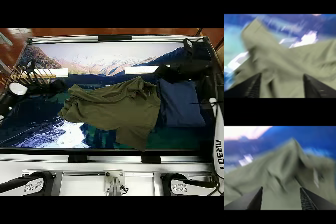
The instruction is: Fold the shirts.
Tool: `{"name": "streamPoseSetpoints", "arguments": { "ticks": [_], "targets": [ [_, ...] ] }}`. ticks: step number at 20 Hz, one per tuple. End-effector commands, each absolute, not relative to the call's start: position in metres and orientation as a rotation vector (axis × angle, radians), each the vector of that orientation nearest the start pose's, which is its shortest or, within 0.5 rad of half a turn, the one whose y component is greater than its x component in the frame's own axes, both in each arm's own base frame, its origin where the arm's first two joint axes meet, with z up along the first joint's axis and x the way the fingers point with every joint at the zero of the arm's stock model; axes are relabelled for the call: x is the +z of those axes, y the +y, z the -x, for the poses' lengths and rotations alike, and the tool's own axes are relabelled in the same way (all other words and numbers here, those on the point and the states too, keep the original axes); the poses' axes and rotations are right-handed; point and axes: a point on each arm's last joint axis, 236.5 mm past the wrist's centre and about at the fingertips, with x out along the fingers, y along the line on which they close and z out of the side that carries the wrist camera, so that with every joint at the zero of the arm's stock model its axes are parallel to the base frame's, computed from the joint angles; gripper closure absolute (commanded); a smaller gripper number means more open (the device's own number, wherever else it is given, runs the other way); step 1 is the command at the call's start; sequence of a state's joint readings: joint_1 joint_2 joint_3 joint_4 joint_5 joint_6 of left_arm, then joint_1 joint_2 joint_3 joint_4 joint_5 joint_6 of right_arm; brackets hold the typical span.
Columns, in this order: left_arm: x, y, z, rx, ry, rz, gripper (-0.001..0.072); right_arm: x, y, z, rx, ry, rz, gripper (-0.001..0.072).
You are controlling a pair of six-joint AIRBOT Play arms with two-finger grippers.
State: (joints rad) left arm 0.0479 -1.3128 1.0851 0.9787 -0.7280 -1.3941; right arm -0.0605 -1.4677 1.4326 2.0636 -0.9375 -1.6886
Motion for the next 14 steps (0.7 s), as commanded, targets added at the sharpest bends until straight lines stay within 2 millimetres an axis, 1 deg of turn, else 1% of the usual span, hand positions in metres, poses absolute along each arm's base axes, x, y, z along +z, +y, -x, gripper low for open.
{"name": "streamPoseSetpoints", "arguments": {
  "ticks": [1, 2, 3, 4, 5, 7, 9, 12, 13, 14],
  "targets": [
    [-0.008, -0.004, -0.392, -0.051, 1.258, 0.443, 0.0151, 0.044, 0.013, -0.423, 0.208, 1.265, -0.299, 0.0133],
    [-0.020, 0.008, -0.374, -0.023, 1.335, 0.454, 0.0091, 0.033, 0.006, -0.404, 0.211, 1.337, -0.337, 0.0133],
    [-0.029, 0.012, -0.365, -0.011, 1.371, 0.480, 0.0006, 0.025, 0.004, -0.390, 0.216, 1.387, -0.392, 0.0133],
    [-0.037, 0.011, -0.363, -0.014, 1.385, 0.488, 0.0006, 0.018, 0.005, -0.384, 0.224, 1.407, -0.444, 0.0133],
    [-0.044, 0.006, -0.366, -0.025, 1.382, 0.496, 0.0006, 0.012, 0.010, -0.379, 0.235, 1.420, -0.489, 0.0132],
    [-0.056, -0.009, -0.379, -0.045, 1.368, 0.514, 0.0007, 0.002, 0.019, -0.377, 0.246, 1.425, -0.531, 0.0121],
    [-0.074, -0.023, -0.383, -0.063, 1.392, 0.504, 0.0008, -0.002, 0.026, -0.378, 0.254, 1.422, -0.537, 0.0121],
    [-0.098, -0.041, -0.380, -0.088, 1.455, 0.517, 0.0009, 0.000, 0.027, -0.381, 0.258, 1.409, -0.543, 0.0121],
    [-0.104, -0.045, -0.378, -0.099, 1.470, 0.521, 0.0011, -0.001, 0.027, -0.380, 0.258, 1.411, -0.545, 0.0103],
    [-0.108, -0.047, -0.378, -0.106, 1.480, 0.529, 0.0014, -0.001, 0.028, -0.379, 0.260, 1.417, -0.545, 0.0042]
  ]
}}
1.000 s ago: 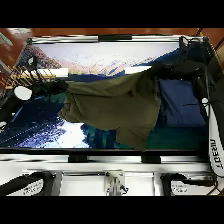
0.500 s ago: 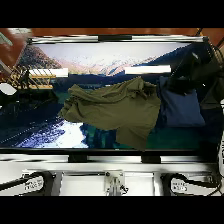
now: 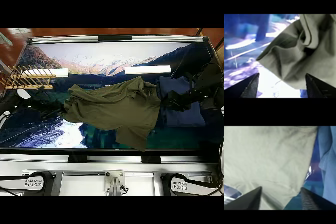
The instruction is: Fold the shirts.
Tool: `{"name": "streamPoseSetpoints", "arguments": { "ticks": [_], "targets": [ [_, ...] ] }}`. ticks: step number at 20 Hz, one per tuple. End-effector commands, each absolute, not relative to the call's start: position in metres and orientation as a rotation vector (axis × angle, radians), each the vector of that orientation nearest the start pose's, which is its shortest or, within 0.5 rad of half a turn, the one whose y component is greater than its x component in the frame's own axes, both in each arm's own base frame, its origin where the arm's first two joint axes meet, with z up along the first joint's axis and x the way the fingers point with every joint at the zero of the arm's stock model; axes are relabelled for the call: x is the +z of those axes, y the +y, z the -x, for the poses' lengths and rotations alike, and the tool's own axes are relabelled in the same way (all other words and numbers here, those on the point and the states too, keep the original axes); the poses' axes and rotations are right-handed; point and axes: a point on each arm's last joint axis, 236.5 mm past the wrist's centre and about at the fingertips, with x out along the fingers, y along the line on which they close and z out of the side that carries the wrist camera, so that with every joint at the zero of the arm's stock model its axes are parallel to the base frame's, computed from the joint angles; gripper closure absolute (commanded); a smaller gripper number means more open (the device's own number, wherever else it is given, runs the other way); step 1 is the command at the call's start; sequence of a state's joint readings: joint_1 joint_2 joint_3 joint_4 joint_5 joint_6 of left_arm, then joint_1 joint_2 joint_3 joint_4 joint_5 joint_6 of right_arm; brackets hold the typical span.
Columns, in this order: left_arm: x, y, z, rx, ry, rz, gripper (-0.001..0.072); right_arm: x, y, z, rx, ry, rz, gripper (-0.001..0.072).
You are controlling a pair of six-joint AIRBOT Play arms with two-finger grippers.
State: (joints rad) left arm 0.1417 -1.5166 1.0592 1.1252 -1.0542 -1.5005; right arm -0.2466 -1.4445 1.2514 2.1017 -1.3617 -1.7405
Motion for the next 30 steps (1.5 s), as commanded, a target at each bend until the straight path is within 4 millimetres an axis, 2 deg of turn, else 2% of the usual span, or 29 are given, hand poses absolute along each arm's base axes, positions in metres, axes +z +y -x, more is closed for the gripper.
{"name": "streamPoseSetpoints", "arguments": {
  "ticks": [1, 2, 4, 5, 6, 7, 11, 17, 20, 21, 23, 24, 25, 26, 27, 28, 29, 30],
  "targets": [
    [-0.111, -0.049, -0.379, -0.105, 1.479, 0.542, 0.0043, -0.003, 0.029, -0.376, 0.264, 1.433, -0.549, 0.0042],
    [-0.111, -0.050, -0.383, -0.100, 1.464, 0.561, 0.0089, -0.007, 0.031, -0.372, 0.267, 1.454, -0.556, 0.0041],
    [-0.107, -0.053, -0.393, -0.099, 1.422, 0.597, 0.0468, -0.022, 0.035, -0.356, 0.269, 1.514, -0.563, 0.0042],
    [-0.105, -0.054, -0.398, -0.098, 1.406, 0.605, 0.0582, -0.032, 0.039, -0.346, 0.269, 1.549, -0.559, 0.0042],
    [-0.103, -0.053, -0.401, -0.099, 1.395, 0.603, 0.0591, -0.041, 0.044, -0.337, 0.269, 1.581, -0.551, 0.0042],
    [-0.099, -0.053, -0.404, -0.110, 1.386, 0.592, 0.0675, -0.049, 0.050, -0.329, 0.278, 1.604, -0.544, 0.0042],
    [-0.084, -0.057, -0.404, -0.179, 1.378, 0.534, 0.0676, -0.073, 0.074, -0.321, 0.292, 1.624, -0.499, 0.0042],
    [-0.059, -0.059, -0.403, -0.243, 1.332, 0.465, 0.0676, -0.098, 0.067, -0.314, 0.236, 1.704, -0.530, 0.0042],
    [-0.048, -0.059, -0.404, -0.254, 1.303, 0.449, 0.0676, -0.112, 0.078, -0.317, 0.235, 1.710, -0.512, 0.0046],
    [-0.044, -0.059, -0.405, -0.261, 1.292, 0.439, 0.0676, -0.116, 0.081, -0.325, 0.230, 1.681, -0.497, 0.0136],
    [-0.029, -0.059, -0.409, -0.282, 1.249, 0.413, 0.0676, -0.112, 0.094, -0.345, 0.241, 1.601, -0.510, 0.0640],
    [-0.013, -0.058, -0.416, -0.285, 1.208, 0.401, 0.0676, -0.101, 0.102, -0.358, 0.270, 1.554, -0.522, 0.0654],
    [0.008, -0.057, -0.423, -0.294, 1.153, 0.380, 0.0677, -0.082, 0.110, -0.373, 0.327, 1.491, -0.503, 0.0654],
    [0.038, -0.056, -0.433, -0.309, 1.076, 0.343, 0.0676, -0.055, 0.114, -0.390, 0.372, 1.416, -0.474, 0.0654],
    [0.079, -0.055, -0.442, -0.325, 0.976, 0.297, 0.0676, -0.019, 0.115, -0.407, 0.400, 1.326, -0.440, 0.0654],
    [0.126, -0.054, -0.448, -0.337, 0.865, 0.250, 0.0677, 0.032, 0.115, -0.426, 0.433, 1.192, -0.393, 0.0654],
    [0.183, -0.053, -0.452, -0.343, 0.724, 0.192, 0.0677, 0.091, 0.114, -0.441, 0.460, 1.041, -0.337, 0.0654],
    [0.257, -0.053, -0.447, -0.340, 0.537, 0.135, 0.0677, 0.160, 0.111, -0.450, 0.474, 0.864, -0.275, 0.0654]
  ]
}}
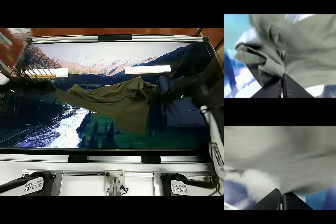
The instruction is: Fold the shirts.
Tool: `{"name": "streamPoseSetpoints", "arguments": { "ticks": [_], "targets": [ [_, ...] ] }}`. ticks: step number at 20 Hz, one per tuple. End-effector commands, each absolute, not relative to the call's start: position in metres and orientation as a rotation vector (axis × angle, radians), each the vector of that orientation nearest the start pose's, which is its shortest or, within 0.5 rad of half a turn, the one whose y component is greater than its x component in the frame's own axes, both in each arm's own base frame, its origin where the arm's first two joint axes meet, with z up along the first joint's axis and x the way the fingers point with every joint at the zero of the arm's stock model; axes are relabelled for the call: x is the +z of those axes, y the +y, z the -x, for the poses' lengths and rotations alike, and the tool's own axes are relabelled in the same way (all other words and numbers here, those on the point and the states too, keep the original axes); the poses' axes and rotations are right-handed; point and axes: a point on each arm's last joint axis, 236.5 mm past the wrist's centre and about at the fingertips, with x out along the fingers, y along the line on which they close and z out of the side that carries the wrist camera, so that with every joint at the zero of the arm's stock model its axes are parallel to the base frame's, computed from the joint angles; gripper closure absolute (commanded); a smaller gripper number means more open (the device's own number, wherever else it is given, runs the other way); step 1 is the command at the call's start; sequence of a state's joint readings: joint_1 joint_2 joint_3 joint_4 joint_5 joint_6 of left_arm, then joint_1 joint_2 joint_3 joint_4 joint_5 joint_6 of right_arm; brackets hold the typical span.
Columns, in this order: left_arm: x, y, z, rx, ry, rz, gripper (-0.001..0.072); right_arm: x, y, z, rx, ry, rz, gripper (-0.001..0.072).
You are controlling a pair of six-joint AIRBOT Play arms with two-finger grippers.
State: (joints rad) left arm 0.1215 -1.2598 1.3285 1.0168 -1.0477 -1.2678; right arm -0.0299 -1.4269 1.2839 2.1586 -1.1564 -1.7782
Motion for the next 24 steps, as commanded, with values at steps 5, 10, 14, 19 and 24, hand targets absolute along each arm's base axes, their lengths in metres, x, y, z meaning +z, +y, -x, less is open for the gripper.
{"name": "streamPoseSetpoints", "arguments": {
  "ticks": [5, 10, 14, 19, 24],
  "targets": [
    [0.556, -0.051, -0.284, -0.256, -0.290, 0.011, 0.0676, 0.531, 0.088, -0.338, 0.392, -0.158, -0.059, 0.0654],
    [0.584, -0.068, -0.164, -0.264, -0.421, -0.056, 0.0676, 0.587, 0.087, -0.222, 0.395, -0.331, -0.047, 0.0654],
    [0.545, -0.048, -0.158, -0.161, -0.257, -0.090, 0.0676, 0.548, 0.092, -0.215, 0.405, -0.152, -0.056, 0.0654],
    [0.411, -0.012, -0.227, -0.059, 0.259, -0.067, 0.0676, 0.445, 0.097, -0.280, 0.416, 0.288, -0.094, 0.0654],
    [0.253, 0.000, -0.312, -0.064, 0.604, 0.004, 0.0676, 0.250, 0.091, -0.374, 0.401, 0.934, -0.135, 0.0654]
  ]
}}
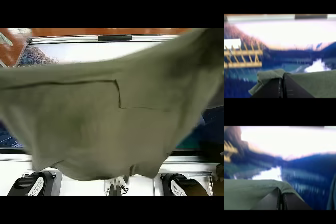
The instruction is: Fold the shirts.
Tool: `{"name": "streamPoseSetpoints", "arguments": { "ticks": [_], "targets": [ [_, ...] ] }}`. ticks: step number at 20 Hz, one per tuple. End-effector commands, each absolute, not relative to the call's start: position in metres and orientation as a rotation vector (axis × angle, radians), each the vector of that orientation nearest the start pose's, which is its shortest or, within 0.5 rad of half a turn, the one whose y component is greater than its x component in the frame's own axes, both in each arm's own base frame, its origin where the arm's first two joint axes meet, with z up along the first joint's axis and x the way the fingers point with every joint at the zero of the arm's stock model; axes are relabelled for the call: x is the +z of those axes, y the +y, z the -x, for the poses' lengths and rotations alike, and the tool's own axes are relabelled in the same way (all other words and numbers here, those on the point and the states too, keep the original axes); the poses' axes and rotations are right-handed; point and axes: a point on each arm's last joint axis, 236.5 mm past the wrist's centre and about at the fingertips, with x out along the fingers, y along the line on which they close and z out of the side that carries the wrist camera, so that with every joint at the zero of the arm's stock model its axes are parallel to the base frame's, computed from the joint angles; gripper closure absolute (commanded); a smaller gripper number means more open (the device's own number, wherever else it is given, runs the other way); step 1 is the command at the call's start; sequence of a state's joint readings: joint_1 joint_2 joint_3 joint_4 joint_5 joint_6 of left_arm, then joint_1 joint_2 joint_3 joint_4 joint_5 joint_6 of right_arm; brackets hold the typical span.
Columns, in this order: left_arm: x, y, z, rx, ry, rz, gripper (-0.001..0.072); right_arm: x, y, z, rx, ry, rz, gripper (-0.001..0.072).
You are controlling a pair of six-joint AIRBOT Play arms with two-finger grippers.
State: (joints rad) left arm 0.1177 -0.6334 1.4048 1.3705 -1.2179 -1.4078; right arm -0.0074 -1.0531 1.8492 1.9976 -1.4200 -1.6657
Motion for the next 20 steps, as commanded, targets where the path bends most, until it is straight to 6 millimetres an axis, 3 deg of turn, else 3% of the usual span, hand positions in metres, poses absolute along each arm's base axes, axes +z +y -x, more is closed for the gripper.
{"name": "streamPoseSetpoints", "arguments": {
  "ticks": [1, 4, 7, 9, 12, 13, 14, 15, 16, 18, 19, 20],
  "targets": [
    [0.229, 0.003, -0.333, -0.057, 0.623, 0.020, 0.0676, 0.217, 0.090, -0.397, 0.387, 0.988, -0.166, 0.0654],
    [0.166, 0.008, -0.401, -0.051, 0.684, 0.083, 0.0676, 0.136, 0.089, -0.482, 0.324, 0.996, -0.279, 0.0654],
    [0.105, -0.003, -0.465, -0.079, 0.751, 0.244, 0.0675, 0.091, 0.094, -0.547, 0.285, 0.914, -0.423, 0.0653],
    [0.072, -0.010, -0.496, -0.093, 0.798, 0.339, 0.0675, 0.069, 0.096, -0.571, 0.253, 0.889, -0.525, 0.0653],
    [0.030, -0.019, -0.518, -0.110, 0.881, 0.400, 0.0675, 0.034, 0.102, -0.575, 0.229, 0.950, -0.572, 0.0653],
    [0.020, -0.021, -0.519, -0.111, 0.899, 0.411, 0.0672, 0.026, 0.107, -0.572, 0.237, 0.977, -0.570, 0.0604],
    [0.014, -0.023, -0.517, -0.116, 0.923, 0.421, 0.0576, 0.023, 0.111, -0.568, 0.246, 0.997, -0.565, 0.0373],
    [0.011, -0.023, -0.511, -0.123, 0.950, 0.419, 0.0317, 0.025, 0.114, -0.563, 0.261, 1.014, -0.560, 0.0142],
    [0.011, -0.021, -0.501, -0.133, 0.995, 0.411, 0.0053, 0.029, 0.116, -0.554, 0.282, 1.039, -0.543, 0.0137],
    [0.004, -0.001, -0.463, -0.153, 1.173, 0.303, 0.0033, 0.040, 0.107, -0.524, 0.326, 1.119, -0.463, 0.0138],
    [-0.003, 0.019, -0.433, -0.128, 1.306, 0.247, 0.0040, 0.043, 0.096, -0.502, 0.335, 1.188, -0.396, 0.0138],
    [-0.010, 0.036, -0.399, -0.103, 1.447, 0.227, 0.0139, 0.040, 0.079, -0.477, 0.313, 1.278, -0.324, 0.0138]
  ]
}}
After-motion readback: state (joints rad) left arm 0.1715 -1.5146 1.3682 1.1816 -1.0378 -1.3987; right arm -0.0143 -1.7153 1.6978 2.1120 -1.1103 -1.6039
